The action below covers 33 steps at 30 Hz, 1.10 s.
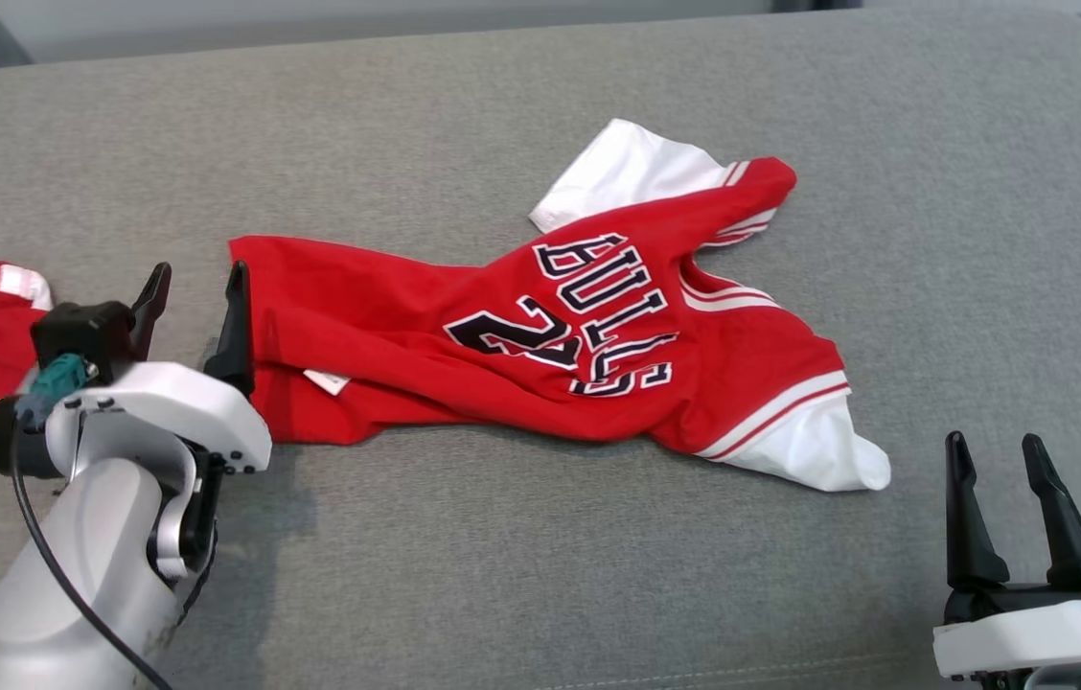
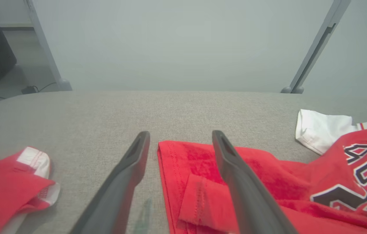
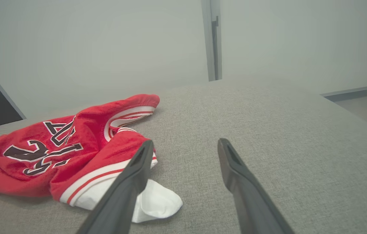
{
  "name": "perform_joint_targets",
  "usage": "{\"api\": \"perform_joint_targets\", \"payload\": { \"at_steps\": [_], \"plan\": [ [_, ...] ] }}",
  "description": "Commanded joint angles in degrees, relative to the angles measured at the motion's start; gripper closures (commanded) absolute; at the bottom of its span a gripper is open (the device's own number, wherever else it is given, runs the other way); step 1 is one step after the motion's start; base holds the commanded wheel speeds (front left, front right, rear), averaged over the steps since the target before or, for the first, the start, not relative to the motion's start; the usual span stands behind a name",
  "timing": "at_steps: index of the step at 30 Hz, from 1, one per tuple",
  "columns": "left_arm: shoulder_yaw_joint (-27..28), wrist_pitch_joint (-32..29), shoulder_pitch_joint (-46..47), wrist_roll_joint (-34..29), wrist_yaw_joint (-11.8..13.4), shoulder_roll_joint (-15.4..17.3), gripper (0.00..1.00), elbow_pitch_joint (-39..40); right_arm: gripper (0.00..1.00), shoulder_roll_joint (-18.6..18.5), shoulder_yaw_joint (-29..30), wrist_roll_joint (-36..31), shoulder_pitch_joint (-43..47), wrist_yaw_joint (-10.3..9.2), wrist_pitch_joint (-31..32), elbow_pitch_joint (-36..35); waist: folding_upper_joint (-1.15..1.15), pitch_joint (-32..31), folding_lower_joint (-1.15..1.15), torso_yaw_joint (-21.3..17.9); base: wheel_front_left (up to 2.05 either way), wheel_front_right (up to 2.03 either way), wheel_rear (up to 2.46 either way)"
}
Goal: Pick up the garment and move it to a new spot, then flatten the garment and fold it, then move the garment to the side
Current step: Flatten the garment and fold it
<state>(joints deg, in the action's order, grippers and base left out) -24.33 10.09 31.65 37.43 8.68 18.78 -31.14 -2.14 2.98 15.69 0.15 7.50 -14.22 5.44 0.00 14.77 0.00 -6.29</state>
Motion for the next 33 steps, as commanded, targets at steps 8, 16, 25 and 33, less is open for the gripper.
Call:
{"api": "perform_joint_targets", "payload": {
  "at_steps": [8, 16, 25, 33],
  "plan": [
    [1.3, 2.0, -11.3, -4.6, 7.9, 5.9, 0.0, 19.4, 0.0, -2.6, -1.8, -4.4, -2.1, -0.01, -0.7, -1.7, 0.0, -4.0, 0.0, 5.8, 0.0, 0.0, 0.0],
    [0.9, -1.4, -25.2, -5.9, 15.1, 9.5, 0.0, 37.2, 0.0, -4.2, -1.9, -5.3, 0.3, -0.01, 0.9, 1.6, 0.0, -9.7, 0.0, 8.8, 0.0, 0.0, 0.0],
    [0.7, -2.3, -34.3, -4.6, 18.1, 10.0, 0.0, 41.2, 0.0, -3.9, -0.7, -5.0, 7.7, -0.01, 2.4, 1.9, 0.0, -15.4, 0.0, 9.0, 0.0, 0.0, 0.0],
    [0.9, -2.9, -36.1, -4.3, 18.9, 10.9, 0.0, 42.2, 0.0, -3.4, -0.8, -5.0, 10.2, -0.01, 3.4, 0.6, 0.0, -16.8, 0.0, 8.8, 0.0, 0.0, 0.0]
  ]
}}
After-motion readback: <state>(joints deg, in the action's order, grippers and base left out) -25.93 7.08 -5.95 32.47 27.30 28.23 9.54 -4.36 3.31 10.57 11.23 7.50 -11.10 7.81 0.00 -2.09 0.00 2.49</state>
